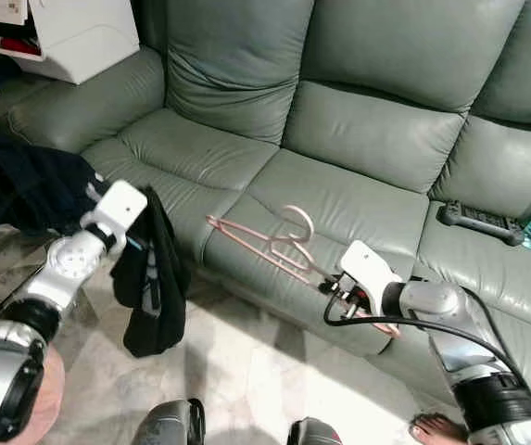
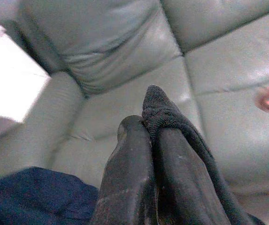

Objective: Hang hanger

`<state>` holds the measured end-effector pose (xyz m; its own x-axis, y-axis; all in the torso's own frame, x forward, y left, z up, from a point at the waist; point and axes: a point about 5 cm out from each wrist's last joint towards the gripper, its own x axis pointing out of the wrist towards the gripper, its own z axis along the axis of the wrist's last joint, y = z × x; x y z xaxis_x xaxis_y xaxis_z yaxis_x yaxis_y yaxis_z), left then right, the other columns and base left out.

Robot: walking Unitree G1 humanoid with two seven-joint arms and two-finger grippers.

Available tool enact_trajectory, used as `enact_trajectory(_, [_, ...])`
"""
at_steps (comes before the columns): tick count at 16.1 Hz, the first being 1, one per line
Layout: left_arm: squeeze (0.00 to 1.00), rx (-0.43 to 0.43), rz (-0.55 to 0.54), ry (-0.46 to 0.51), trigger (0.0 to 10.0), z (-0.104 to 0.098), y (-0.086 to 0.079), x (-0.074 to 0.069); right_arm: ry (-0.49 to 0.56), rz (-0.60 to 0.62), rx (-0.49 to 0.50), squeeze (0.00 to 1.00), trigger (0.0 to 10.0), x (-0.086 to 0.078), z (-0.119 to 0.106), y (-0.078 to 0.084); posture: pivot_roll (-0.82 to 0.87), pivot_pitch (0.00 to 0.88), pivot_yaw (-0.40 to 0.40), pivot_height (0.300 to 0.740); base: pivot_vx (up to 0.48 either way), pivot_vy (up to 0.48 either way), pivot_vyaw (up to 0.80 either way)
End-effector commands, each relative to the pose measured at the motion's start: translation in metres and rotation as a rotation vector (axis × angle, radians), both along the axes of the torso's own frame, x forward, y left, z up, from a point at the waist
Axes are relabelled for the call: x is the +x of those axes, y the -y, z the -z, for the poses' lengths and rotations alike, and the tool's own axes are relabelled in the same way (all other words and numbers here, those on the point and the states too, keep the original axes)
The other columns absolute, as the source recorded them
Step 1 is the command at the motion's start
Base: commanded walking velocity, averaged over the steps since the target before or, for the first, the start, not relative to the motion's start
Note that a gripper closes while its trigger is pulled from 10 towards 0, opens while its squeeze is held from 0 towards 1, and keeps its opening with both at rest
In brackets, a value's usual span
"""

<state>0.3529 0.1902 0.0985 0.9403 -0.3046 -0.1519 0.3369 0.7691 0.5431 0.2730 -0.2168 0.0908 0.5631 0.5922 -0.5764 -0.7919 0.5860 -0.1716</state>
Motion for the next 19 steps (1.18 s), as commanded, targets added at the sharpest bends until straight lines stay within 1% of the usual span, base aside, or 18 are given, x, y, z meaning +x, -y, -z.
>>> enact_trajectory(1, [0.00,-0.041,0.041,0.029,10.0,-0.007,0.003,0.000,0.022,-0.015,0.019,0.00,10.0,0.001,-0.004,-0.001,-0.05,0.066,0.041,0.740,0.000,0.000,0.00])
enact_trajectory(5, [0.00,-0.065,0.080,0.035,10.0,-0.009,0.009,-0.001,-0.005,-0.052,0.050,0.00,10.0,-0.003,-0.003,-0.004,-0.05,0.070,0.040,0.740,0.000,0.000,0.00])
enact_trajectory(6, [0.00,-0.055,0.070,0.045,10.0,-0.010,0.008,0.000,-0.030,-0.100,0.077,0.00,10.0,-0.009,-0.007,-0.007,-0.06,0.071,0.038,0.740,0.000,0.000,0.00])
enact_trajectory(7, [0.00,-0.043,0.064,0.050,10.0,-0.011,0.008,0.001,-0.044,-0.112,0.084,0.00,10.0,-0.011,-0.009,-0.007,-0.06,0.071,0.038,0.740,0.000,0.000,0.00])
enact_trajectory(8, [0.00,-0.007,0.039,0.070,10.0,-0.013,0.004,0.003,-0.069,-0.135,0.084,0.00,10.0,-0.014,-0.012,-0.006,-0.06,0.071,0.038,0.740,0.000,0.000,0.00])
enact_trajectory(10, [0.00,-0.016,0.019,0.078,10.0,-0.016,0.002,0.005,-0.080,-0.143,0.076,0.00,10.0,-0.015,-0.012,-0.004,-0.06,0.071,0.038,0.740,0.000,0.000,0.00])
enact_trajectory(14, [0.00,-0.064,0.062,0.107,10.0,-0.025,0.006,0.007,-0.065,-0.083,0.026,0.00,10.0,-0.009,-0.006,0.004,-0.06,0.069,0.039,0.740,0.000,0.000,0.00])
enact_trajectory(15, [0.00,-0.067,0.073,0.122,10.0,-0.029,0.006,0.006,-0.052,-0.053,0.027,0.00,10.0,-0.006,-0.005,0.004,-0.06,0.069,0.039,0.740,0.000,0.000,0.00])
enact_trajectory(19, [0.00,-0.061,0.109,0.152,10.0,-0.034,0.007,0.005,-0.034,-0.030,0.025,0.00,10.0,-0.003,-0.005,0.005,-0.05,0.070,0.038,0.740,0.000,0.000,0.00])
